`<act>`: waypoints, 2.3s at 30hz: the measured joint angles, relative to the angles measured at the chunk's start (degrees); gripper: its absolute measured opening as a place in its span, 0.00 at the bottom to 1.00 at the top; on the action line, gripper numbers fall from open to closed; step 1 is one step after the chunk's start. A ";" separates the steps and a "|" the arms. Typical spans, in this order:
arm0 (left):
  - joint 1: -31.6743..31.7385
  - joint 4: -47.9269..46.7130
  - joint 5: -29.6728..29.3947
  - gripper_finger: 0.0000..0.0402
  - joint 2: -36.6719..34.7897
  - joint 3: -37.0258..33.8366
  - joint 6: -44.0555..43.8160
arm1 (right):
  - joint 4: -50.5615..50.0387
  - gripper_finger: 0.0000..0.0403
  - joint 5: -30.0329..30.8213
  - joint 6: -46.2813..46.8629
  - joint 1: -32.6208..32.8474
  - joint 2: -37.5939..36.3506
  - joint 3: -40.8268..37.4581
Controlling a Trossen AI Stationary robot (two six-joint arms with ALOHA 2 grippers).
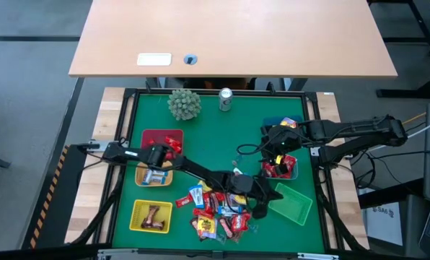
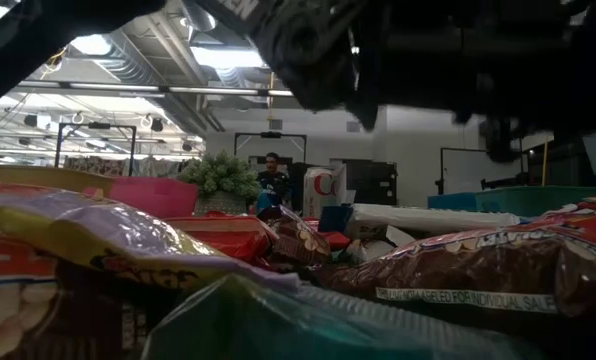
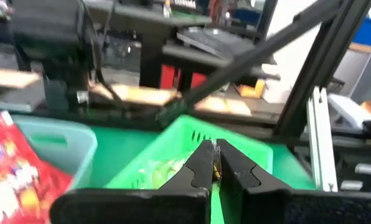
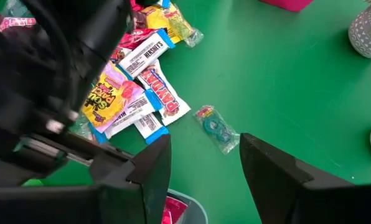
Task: Sort candy
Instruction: Put the green gummy into the green bin, then put the red chocolate bar into the red bin
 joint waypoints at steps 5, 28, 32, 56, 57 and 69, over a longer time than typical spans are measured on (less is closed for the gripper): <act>-0.25 0.12 0.18 0.00 0.89 0.00 -0.02 | 0.01 0.47 -0.02 0.00 0.00 0.00 0.00; -0.25 0.72 1.42 0.22 0.85 0.00 0.51 | 0.01 0.47 -0.02 0.00 0.01 0.00 0.00; -0.24 0.73 1.42 0.30 0.85 0.00 2.48 | -0.01 0.47 -0.02 0.00 0.01 0.00 0.00; 0.95 -67.80 -2.92 0.31 -30.14 -0.07 15.38 | 0.02 0.47 1.66 -0.02 0.01 0.02 0.02; 0.94 -70.12 -3.37 0.31 -31.45 -0.07 15.13 | -0.04 0.47 1.65 -0.02 0.00 0.02 0.02; -1.34 -80.94 -7.53 0.31 -47.42 -23.05 -10.89 | 0.52 0.47 1.62 -0.02 0.02 0.86 -0.07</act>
